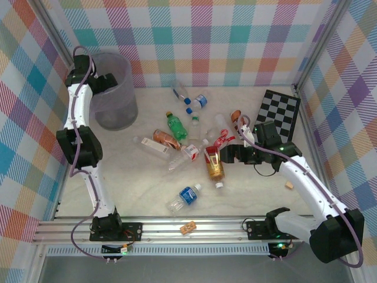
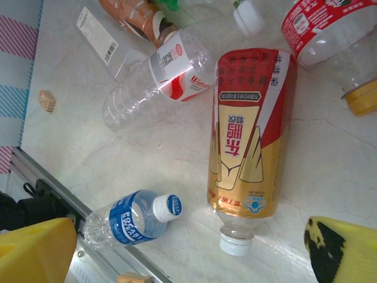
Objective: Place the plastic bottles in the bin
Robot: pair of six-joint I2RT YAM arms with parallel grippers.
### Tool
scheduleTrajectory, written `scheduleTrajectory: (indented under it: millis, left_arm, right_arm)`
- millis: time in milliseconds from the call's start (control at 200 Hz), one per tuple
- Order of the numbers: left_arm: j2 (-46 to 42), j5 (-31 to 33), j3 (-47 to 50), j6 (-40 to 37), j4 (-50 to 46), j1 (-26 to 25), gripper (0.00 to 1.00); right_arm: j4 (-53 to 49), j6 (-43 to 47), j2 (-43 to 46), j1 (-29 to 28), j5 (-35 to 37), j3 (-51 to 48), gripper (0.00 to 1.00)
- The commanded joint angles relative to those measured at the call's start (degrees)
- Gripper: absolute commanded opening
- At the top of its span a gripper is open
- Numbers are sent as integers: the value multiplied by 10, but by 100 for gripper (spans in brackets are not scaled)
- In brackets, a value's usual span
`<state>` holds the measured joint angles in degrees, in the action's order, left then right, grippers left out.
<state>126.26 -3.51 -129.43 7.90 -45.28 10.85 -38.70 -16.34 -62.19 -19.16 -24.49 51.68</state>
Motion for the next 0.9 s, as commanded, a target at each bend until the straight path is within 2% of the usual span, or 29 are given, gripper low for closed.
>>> scheduleTrajectory:
  millis: [0,175,240,355,650,800,895]
  left_arm:
    - [-17,6,-19,-20,-15,-8,98]
    - [-36,1,-19,-22,-13,-10,99]
    - [-44,-7,-27,-20,-16,-11,99]
    - [-49,-10,-76,-18,-49,-10,100]
    - [-152,32,-85,-48,-98,-9,100]
    - [-230,12,-30,-26,-123,-10,100]
    - [-328,-1,84,-9,-95,-23,100]
  right_arm:
    - [-7,-14,14,3,27,-1,100]
    - [-23,-10,12,2,43,-1,100]
    - [-53,-9,1,-2,73,7,99]
    - [-90,-1,-25,-51,157,16,99]
    - [-64,-60,-90,-131,239,11,99]
    - [-39,-76,-140,-173,271,19,100]
    - [-7,-95,-151,-180,260,11,99]
